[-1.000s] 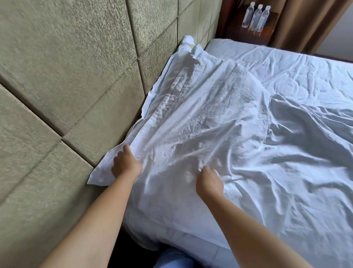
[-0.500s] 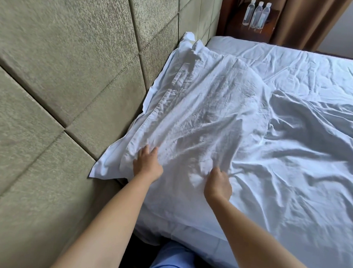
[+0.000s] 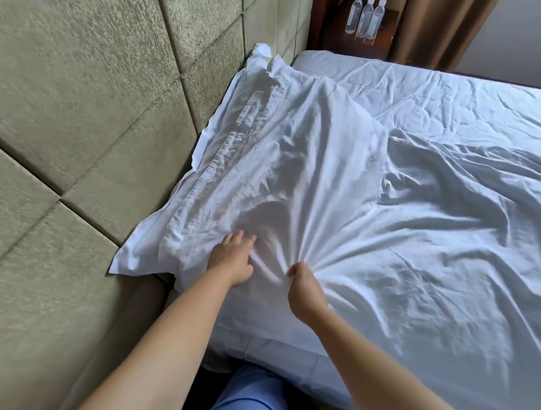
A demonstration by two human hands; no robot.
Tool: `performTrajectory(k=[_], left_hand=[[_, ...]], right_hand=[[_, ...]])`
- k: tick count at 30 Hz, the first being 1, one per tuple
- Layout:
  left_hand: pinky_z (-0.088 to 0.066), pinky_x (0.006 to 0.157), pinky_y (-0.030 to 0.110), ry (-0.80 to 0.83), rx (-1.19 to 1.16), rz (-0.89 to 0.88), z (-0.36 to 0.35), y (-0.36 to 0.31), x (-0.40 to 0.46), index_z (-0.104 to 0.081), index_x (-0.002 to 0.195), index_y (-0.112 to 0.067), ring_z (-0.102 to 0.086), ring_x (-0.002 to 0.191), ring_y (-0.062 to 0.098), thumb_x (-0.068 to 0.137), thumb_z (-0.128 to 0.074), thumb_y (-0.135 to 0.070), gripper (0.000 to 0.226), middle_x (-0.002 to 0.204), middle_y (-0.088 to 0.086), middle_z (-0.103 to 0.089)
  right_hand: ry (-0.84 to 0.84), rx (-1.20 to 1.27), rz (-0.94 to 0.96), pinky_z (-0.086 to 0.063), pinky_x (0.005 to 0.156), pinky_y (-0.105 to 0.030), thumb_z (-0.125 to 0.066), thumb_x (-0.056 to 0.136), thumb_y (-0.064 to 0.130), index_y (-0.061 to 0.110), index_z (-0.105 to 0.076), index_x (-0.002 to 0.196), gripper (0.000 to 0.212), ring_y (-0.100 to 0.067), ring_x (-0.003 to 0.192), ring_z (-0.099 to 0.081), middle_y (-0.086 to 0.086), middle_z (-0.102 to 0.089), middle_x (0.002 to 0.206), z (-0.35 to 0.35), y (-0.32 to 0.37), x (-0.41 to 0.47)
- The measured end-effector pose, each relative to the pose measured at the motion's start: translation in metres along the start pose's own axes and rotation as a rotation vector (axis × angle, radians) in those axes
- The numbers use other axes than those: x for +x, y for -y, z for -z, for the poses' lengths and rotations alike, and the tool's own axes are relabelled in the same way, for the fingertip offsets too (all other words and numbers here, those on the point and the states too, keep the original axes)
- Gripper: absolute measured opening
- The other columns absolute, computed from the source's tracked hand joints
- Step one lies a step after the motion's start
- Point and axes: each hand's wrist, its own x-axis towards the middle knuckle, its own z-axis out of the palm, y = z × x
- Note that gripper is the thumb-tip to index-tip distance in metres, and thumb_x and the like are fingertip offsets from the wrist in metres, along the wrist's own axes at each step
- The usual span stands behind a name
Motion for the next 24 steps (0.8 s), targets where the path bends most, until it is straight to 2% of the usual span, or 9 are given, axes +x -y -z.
performTrajectory(k=[2,4,7,10,13,15,18,20,24], left_hand=[[-0.029,0.110,0.047,0.095,0.183,-0.014,-0.003,0.002,0.000,-0.007,0.152,-0.024,-0.010,0.145,0.026,0.091,-0.051,-0.022,0.076,0.159,0.005,-0.005],[-0.033,0.107,0.049,0.119,0.343,-0.020,-0.004,0.003,0.002,-0.005,0.152,-0.023,-0.016,0.144,0.025,0.089,-0.057,-0.024,0.082,0.158,0.005,-0.009],[-0.037,0.103,0.044,0.015,0.297,-0.022,-0.002,-0.008,0.008,-0.011,0.151,-0.020,-0.032,0.137,0.026,0.088,-0.058,-0.036,0.081,0.150,0.007,-0.028],[-0.041,0.099,0.042,-0.031,0.239,-0.090,-0.006,-0.025,0.010,-0.013,0.150,-0.017,-0.042,0.129,0.029,0.085,-0.060,-0.038,0.083,0.143,0.009,-0.037],[-0.036,0.106,0.041,0.007,0.252,-0.111,-0.020,-0.026,0.002,0.004,0.153,-0.018,-0.032,0.136,0.029,0.078,-0.068,-0.046,0.108,0.150,0.009,-0.024],[-0.033,0.110,0.043,0.074,0.245,-0.102,-0.032,-0.024,-0.006,0.016,0.151,-0.023,-0.024,0.140,0.030,0.077,-0.072,-0.042,0.117,0.155,0.008,-0.009],[-0.045,0.097,0.044,0.038,0.194,-0.074,-0.040,-0.027,-0.013,0.016,0.150,-0.027,-0.045,0.123,0.035,0.092,-0.050,-0.006,0.090,0.151,0.013,-0.022],[-0.047,0.092,0.042,0.008,0.184,-0.035,-0.034,-0.031,-0.013,0.006,0.152,-0.024,-0.053,0.114,0.035,0.095,-0.033,0.000,0.074,0.140,0.017,-0.041],[-0.049,0.085,0.042,0.056,0.229,0.017,-0.019,-0.040,-0.021,-0.040,0.129,-0.009,-0.057,0.110,0.034,0.089,-0.043,0.001,0.042,0.125,0.016,-0.055]], right_hand=[[0.133,-0.065,0.001,-0.038,0.075,-0.027,-0.030,0.090,0.002,0.016,-0.048,0.116,0.035,-0.019,0.089,-0.046,-0.007,-0.054,0.116,0.007,-0.008,0.004],[0.111,-0.030,-0.007,-0.037,0.073,-0.027,-0.034,0.094,0.010,0.016,-0.049,0.116,0.028,-0.019,0.087,-0.047,-0.007,-0.055,0.112,0.014,-0.012,0.006],[-0.042,0.007,-0.036,-0.038,0.075,-0.030,-0.048,0.093,0.028,0.018,-0.045,0.121,0.030,-0.024,0.099,-0.053,-0.002,-0.053,0.118,0.014,-0.022,0.004],[-0.074,-0.250,0.004,-0.037,0.092,-0.032,-0.063,0.084,0.038,0.022,-0.039,0.131,0.055,-0.025,0.118,-0.046,-0.003,-0.041,0.128,0.009,-0.042,-0.001],[-0.063,-0.425,-0.015,-0.031,0.104,-0.034,-0.066,0.080,0.024,0.027,-0.026,0.139,0.071,-0.026,0.127,-0.034,-0.004,-0.030,0.138,0.007,-0.058,-0.005],[-0.094,-0.459,-0.028,-0.034,0.101,-0.034,-0.056,0.082,0.005,0.023,-0.029,0.138,0.064,-0.026,0.126,-0.037,-0.006,-0.037,0.135,0.007,-0.062,-0.005],[-0.123,-0.435,0.002,-0.039,0.078,-0.033,-0.044,0.084,-0.005,0.012,-0.045,0.121,0.041,-0.030,0.109,-0.052,-0.011,-0.055,0.119,0.015,-0.061,-0.003],[-0.080,-0.460,0.024,-0.038,0.069,-0.032,-0.045,0.089,-0.001,0.009,-0.053,0.106,0.021,-0.032,0.102,-0.057,-0.015,-0.059,0.110,0.023,-0.059,-0.007],[0.129,-0.371,-0.003,-0.041,0.061,-0.027,-0.052,0.084,0.002,0.012,-0.058,0.076,0.014,-0.029,0.088,-0.063,-0.012,-0.060,0.086,0.033,-0.057,-0.011]])
